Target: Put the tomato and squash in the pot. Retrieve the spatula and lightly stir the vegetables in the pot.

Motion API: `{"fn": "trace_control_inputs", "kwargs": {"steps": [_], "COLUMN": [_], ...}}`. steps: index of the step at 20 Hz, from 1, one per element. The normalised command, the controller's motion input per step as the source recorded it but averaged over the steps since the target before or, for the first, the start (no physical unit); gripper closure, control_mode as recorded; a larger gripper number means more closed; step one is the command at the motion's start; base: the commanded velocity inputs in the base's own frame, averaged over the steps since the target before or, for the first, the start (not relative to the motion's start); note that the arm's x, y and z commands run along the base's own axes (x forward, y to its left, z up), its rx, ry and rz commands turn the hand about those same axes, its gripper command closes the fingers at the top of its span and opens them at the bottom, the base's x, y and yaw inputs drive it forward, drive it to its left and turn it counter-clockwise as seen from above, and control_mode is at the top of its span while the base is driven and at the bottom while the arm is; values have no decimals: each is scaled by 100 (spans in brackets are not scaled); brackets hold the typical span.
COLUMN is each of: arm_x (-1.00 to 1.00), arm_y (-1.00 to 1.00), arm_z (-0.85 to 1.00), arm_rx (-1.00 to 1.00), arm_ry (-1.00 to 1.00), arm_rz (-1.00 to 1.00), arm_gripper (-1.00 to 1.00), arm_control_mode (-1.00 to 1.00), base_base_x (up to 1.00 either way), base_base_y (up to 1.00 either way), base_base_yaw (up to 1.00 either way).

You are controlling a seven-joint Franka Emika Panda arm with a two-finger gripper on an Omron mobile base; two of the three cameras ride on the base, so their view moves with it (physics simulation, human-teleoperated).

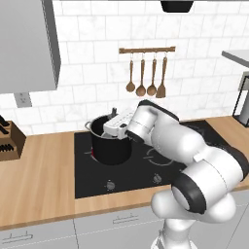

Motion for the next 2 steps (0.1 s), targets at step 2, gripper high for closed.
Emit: {"fn": "trace_control_inputs", "kwargs": {"steps": [2], "arm_x": [1], "arm_y": [-2], "arm_z": [0], "arm_rx": [0], "arm_ry": [0], "arm_rz": [0], "arm_gripper": [100], "arm_control_mode": [-100], "base_base_x": [0], "base_base_y": [0], "base_base_yaw": [0]}}
